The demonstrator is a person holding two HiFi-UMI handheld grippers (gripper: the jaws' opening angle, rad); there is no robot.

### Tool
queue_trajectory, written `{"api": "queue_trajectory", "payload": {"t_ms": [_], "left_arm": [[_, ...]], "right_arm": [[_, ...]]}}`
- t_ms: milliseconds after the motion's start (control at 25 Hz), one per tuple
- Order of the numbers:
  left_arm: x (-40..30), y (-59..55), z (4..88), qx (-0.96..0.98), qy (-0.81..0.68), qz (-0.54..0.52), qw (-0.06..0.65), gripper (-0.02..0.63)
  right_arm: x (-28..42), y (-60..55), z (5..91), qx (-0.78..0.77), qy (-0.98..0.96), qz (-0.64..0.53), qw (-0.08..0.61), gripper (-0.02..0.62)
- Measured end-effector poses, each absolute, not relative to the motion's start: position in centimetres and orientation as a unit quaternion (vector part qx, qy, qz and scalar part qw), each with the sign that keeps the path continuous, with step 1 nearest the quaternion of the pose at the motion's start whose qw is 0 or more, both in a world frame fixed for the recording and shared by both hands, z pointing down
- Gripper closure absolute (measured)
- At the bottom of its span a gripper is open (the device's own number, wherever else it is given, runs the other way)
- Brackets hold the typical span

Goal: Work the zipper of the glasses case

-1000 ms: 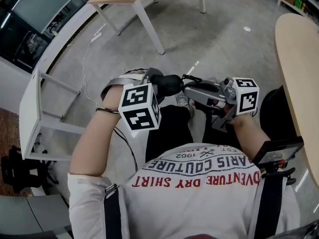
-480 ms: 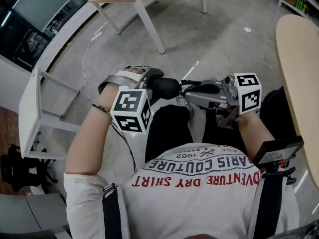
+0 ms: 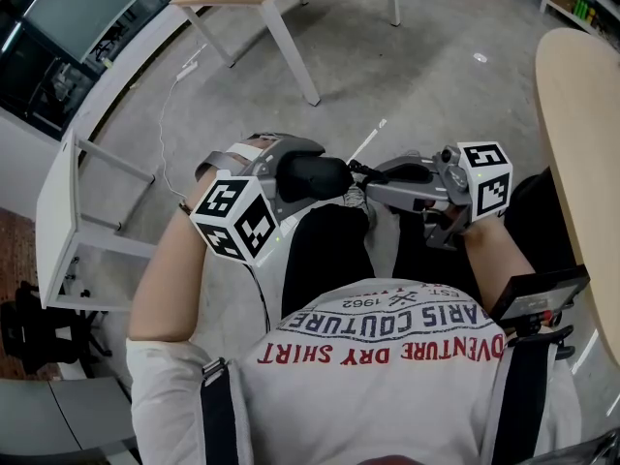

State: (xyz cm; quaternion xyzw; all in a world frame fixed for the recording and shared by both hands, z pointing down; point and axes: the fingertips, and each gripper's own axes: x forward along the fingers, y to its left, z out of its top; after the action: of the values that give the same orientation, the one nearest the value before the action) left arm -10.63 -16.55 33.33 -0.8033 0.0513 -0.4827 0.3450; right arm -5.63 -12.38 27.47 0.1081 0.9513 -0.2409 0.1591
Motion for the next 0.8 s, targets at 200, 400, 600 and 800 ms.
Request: {"api": "queue_trajectory", "payload": {"t_ms": [200, 400, 600, 800], "left_arm": [[-9.7, -15.1, 32.6, -0.836, 0.032, -0.448, 0.315, 0.360], [-9.5, -14.6, 32.1, -0.850, 0.025, -0.431, 0.301, 0.360], [-8.9, -13.7, 31.1, -0.876, 0.017, -0.396, 0.276, 0.360], [-6.9, -11.2, 28.1, -0.922, -0.009, -0.311, 0.231, 0.360]], "right_arm": [[-5.1, -11.9, 27.1, 0.135, 0.943, -0.248, 0.177, 0.598], [-5.0, -11.7, 26.5, 0.146, 0.939, -0.249, 0.186, 0.598], [-4.9, -11.3, 25.5, 0.161, 0.933, -0.249, 0.202, 0.598], [-4.2, -10.1, 23.6, 0.193, 0.923, -0.240, 0.230, 0.599]]}}
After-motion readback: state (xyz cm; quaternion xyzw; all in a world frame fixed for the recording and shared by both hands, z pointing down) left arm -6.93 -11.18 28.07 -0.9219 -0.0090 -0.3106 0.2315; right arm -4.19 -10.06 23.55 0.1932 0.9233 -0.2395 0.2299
